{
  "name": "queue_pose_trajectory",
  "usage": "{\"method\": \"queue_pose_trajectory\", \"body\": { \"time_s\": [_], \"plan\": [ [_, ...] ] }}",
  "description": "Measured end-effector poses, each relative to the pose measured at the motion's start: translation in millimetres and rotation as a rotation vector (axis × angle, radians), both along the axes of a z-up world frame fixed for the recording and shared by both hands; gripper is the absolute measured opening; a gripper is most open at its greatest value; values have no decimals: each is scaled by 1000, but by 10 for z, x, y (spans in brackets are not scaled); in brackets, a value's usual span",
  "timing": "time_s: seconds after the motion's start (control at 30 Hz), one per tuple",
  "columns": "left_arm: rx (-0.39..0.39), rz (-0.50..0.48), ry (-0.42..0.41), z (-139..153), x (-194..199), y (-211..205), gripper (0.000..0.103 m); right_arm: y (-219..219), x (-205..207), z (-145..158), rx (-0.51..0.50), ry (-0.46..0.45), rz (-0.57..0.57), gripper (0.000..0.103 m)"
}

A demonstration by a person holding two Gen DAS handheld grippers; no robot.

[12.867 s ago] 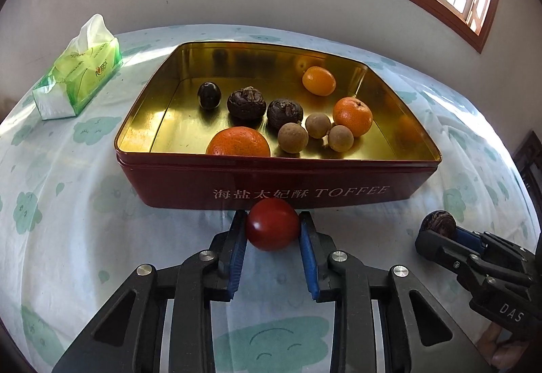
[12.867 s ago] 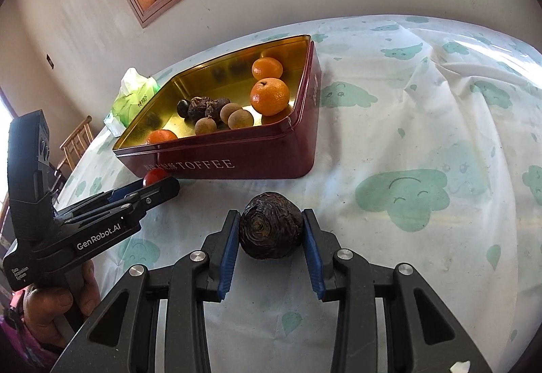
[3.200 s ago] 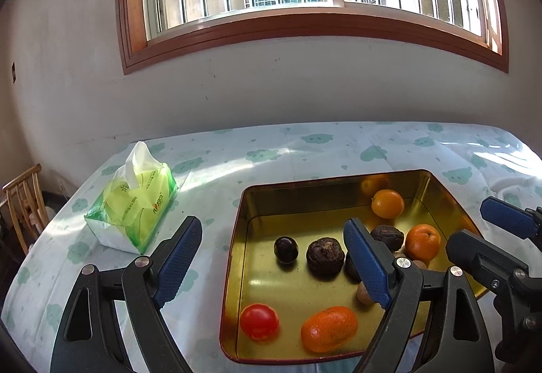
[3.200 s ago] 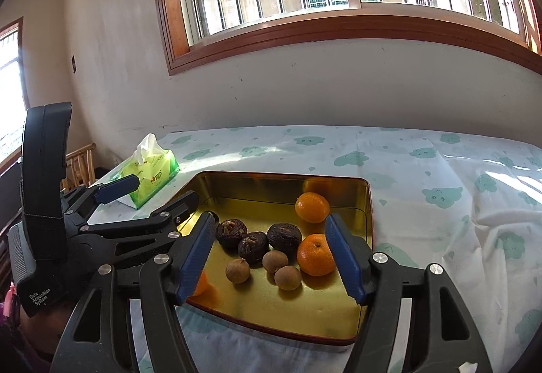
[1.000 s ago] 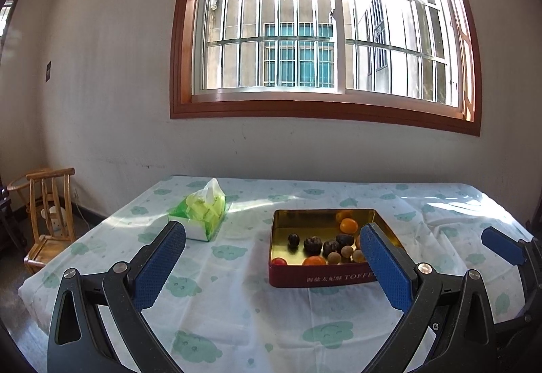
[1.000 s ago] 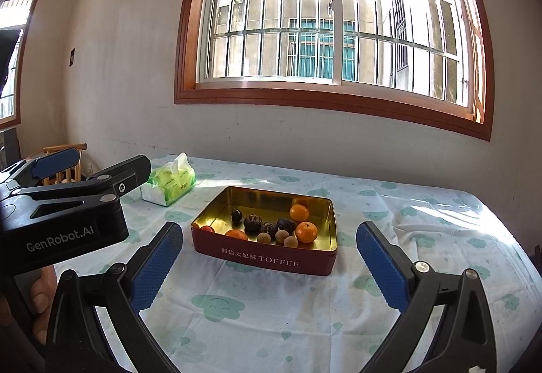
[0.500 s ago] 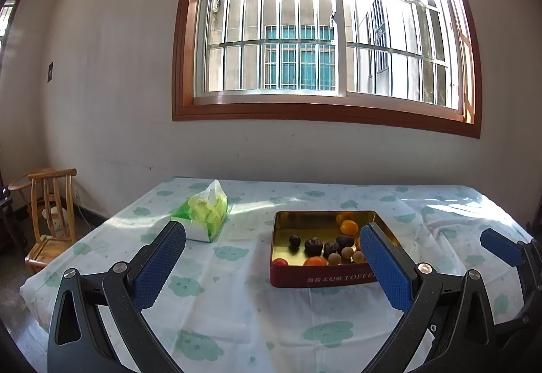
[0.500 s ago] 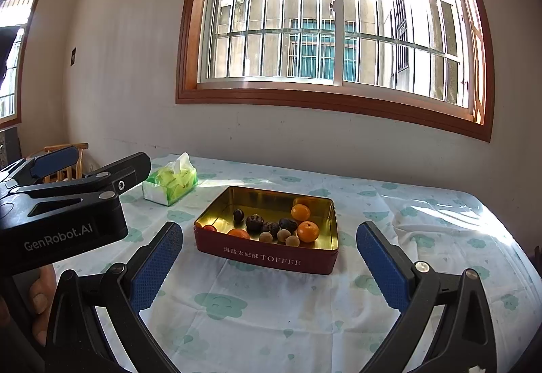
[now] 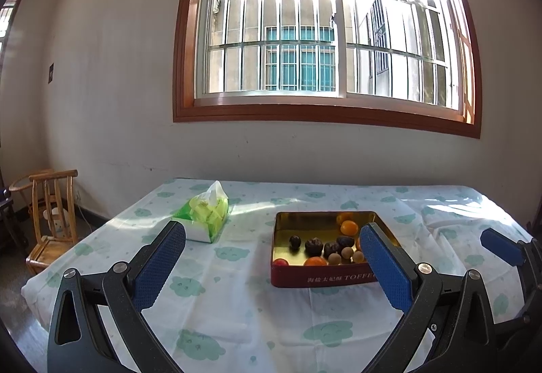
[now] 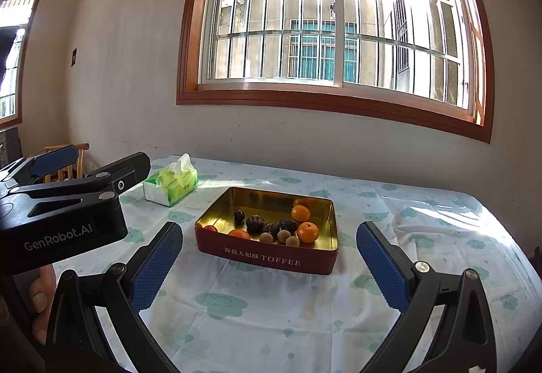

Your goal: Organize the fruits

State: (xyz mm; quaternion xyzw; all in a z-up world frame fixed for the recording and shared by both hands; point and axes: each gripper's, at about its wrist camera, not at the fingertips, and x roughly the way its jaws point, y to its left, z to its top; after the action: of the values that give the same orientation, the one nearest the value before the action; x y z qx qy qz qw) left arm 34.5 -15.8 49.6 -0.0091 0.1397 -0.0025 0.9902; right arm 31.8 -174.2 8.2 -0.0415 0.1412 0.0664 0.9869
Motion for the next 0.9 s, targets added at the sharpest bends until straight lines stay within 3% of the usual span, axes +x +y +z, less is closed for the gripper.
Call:
{"method": "queue_pose_trajectory", "body": {
  "time_s": [0.6,0.77,0.9],
  "plan": [
    [16,-1,31,-110,99,-46,102,-44,79,-96,8,38,3,102],
    [52,3,56,-156,237,-78,102,-223,293,-237,33,126,3,102],
    [42,14,82,-199,378,-29,102,-536,645,-423,-30,239,-4,102]
  ]
}}
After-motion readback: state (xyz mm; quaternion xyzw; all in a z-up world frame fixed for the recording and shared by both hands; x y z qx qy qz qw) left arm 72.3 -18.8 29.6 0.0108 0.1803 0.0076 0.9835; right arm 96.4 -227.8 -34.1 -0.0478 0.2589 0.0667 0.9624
